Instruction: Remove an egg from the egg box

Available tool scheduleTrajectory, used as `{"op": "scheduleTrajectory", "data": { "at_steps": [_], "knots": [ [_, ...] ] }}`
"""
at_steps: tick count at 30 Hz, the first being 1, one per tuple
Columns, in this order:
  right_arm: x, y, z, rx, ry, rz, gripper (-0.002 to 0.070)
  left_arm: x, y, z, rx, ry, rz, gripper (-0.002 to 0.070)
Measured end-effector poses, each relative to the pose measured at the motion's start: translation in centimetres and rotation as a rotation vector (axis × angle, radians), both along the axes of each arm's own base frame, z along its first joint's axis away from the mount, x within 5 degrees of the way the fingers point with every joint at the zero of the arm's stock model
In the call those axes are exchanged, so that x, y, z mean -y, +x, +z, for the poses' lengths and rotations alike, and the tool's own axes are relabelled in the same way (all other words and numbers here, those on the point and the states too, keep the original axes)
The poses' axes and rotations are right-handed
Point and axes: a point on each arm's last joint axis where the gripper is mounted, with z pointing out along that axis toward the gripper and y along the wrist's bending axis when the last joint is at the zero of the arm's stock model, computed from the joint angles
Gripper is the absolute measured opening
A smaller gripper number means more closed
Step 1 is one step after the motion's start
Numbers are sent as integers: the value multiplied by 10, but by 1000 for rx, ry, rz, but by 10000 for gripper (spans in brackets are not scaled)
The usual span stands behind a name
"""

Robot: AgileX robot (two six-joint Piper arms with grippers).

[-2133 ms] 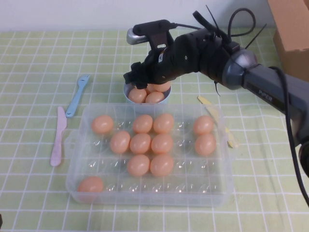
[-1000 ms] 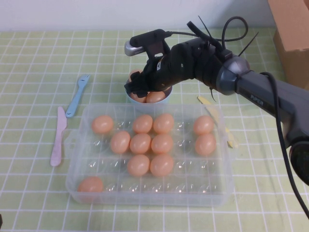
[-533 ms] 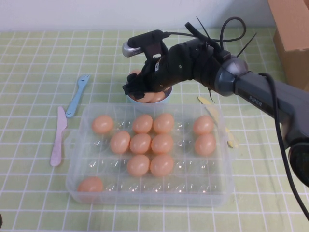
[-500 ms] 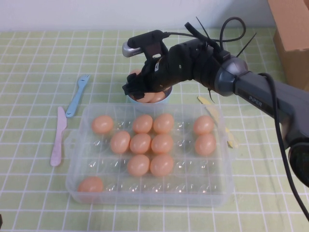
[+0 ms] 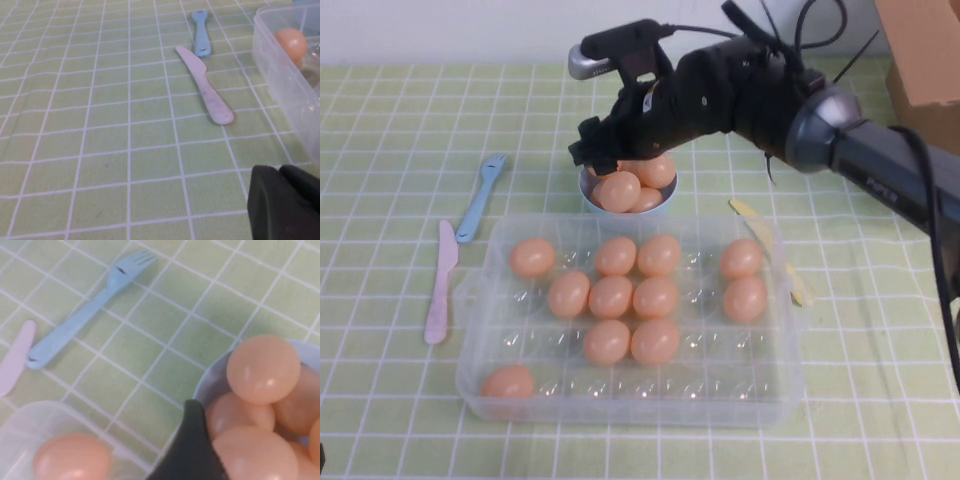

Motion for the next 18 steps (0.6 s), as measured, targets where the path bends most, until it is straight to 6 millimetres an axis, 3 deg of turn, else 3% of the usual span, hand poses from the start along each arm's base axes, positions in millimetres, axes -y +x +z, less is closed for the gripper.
{"op": "scheduleTrajectory", "data": {
  "at_steps": [3,6,13,18],
  "knots": [
    [3,-10,18,-9,-13,10,474,0,0,0,0,0,0,-5],
    [9,-22,37,-42,-26,-8,387,0,0,0,0,0,0,-5],
    [34,-66,67,-140,-122,2,43,0,0,0,0,0,0,-5],
    [50,-98,87,-187,-164,24,-8,0,0,0,0,0,0,-5]
  ]
}}
